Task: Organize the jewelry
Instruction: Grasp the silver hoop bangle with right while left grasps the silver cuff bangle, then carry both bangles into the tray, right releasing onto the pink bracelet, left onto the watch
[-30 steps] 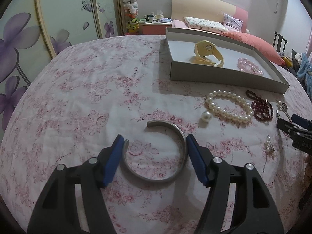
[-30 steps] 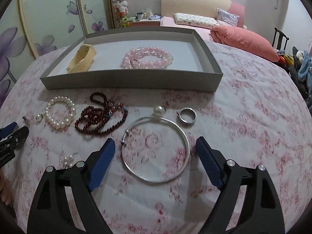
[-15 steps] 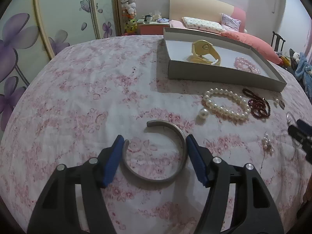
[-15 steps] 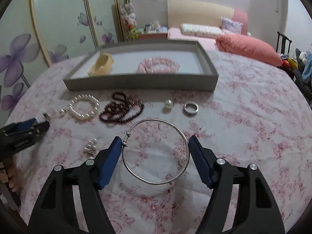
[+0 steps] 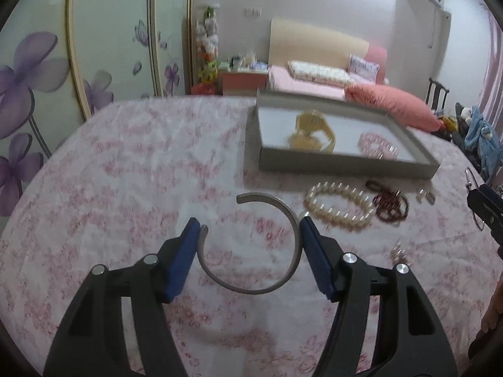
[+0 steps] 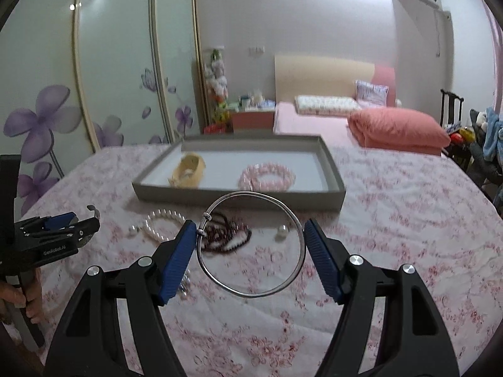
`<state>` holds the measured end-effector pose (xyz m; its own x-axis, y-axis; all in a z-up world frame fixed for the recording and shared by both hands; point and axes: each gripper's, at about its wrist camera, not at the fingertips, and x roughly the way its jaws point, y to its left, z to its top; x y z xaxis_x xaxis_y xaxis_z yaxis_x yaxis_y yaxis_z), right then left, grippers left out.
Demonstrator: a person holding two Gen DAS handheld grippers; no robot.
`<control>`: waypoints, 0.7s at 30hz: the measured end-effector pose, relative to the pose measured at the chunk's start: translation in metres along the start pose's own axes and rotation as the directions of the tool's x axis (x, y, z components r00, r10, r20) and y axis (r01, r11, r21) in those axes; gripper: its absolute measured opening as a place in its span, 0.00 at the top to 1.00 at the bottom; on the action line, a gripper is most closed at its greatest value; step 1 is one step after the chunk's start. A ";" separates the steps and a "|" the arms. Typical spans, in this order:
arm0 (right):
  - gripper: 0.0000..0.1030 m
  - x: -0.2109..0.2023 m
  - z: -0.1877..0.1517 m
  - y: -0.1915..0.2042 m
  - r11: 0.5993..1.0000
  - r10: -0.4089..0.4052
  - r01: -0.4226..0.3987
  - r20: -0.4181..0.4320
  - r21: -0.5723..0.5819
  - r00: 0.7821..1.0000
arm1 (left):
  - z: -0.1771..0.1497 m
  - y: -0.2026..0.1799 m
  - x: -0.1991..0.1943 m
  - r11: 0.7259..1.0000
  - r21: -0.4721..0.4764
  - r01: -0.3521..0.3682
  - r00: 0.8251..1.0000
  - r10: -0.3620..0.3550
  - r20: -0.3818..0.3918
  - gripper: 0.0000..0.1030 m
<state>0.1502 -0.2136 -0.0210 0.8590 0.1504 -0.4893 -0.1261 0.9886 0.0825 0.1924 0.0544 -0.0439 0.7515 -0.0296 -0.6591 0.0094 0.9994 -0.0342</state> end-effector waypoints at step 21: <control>0.31 -0.035 0.019 0.009 0.999 -0.033 0.033 0.362 0.007 0.932 | 0.023 -0.049 -0.056 0.998 0.064 0.008 0.933 -0.031 0.357 0.38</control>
<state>0.1291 -0.2104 0.0135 0.9840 0.1043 -0.1441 -0.0946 0.9929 0.0725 0.1648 0.0076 0.0119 0.9369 -0.0514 -0.3458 0.0580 0.9983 0.0087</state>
